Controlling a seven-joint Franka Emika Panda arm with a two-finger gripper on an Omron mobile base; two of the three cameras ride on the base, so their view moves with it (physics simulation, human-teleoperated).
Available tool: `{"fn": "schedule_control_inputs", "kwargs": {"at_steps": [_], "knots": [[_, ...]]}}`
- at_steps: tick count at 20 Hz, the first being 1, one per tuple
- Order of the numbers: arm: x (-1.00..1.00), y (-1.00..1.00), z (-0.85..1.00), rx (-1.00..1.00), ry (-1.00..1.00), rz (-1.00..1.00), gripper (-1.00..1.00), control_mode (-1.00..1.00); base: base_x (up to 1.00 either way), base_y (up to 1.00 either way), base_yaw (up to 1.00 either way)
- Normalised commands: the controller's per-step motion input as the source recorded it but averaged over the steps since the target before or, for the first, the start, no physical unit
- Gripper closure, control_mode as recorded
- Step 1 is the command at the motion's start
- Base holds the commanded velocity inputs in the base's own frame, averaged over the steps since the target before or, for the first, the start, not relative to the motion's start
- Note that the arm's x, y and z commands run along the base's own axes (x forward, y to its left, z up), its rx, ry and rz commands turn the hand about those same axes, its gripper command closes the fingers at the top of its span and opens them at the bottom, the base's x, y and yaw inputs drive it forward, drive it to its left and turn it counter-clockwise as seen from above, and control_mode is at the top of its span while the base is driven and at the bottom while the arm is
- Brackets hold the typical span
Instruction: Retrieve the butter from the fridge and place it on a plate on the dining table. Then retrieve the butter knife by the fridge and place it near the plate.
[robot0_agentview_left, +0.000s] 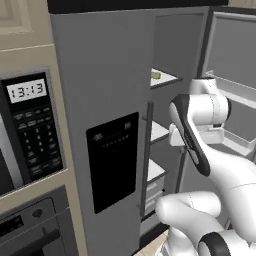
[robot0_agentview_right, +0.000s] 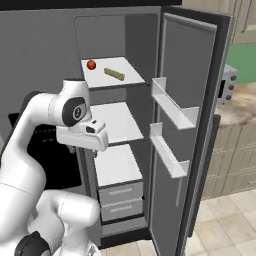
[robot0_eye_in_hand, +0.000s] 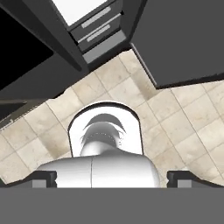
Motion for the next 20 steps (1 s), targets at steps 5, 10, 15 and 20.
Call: {"fn": "schedule_control_inputs", "kwargs": {"at_steps": [5, 10, 15, 20], "knots": [[0.0, 0.0, 0.0, 0.0, 0.0, 0.0, -1.0, 1.0, 0.38, -0.53, 0.64], [0.0, 0.0, 0.0, 0.0, 0.0, 0.0, -1.0, 1.0, 0.18, -0.34, 0.37], [0.0, 0.0, 0.0, 0.0, 0.0, 0.0, -1.0, 1.0, 0.27, -0.44, 0.21], [0.0, 0.0, 0.0, 0.0, 0.0, 0.0, -1.0, 1.0, 0.36, -0.06, 0.02]]}}
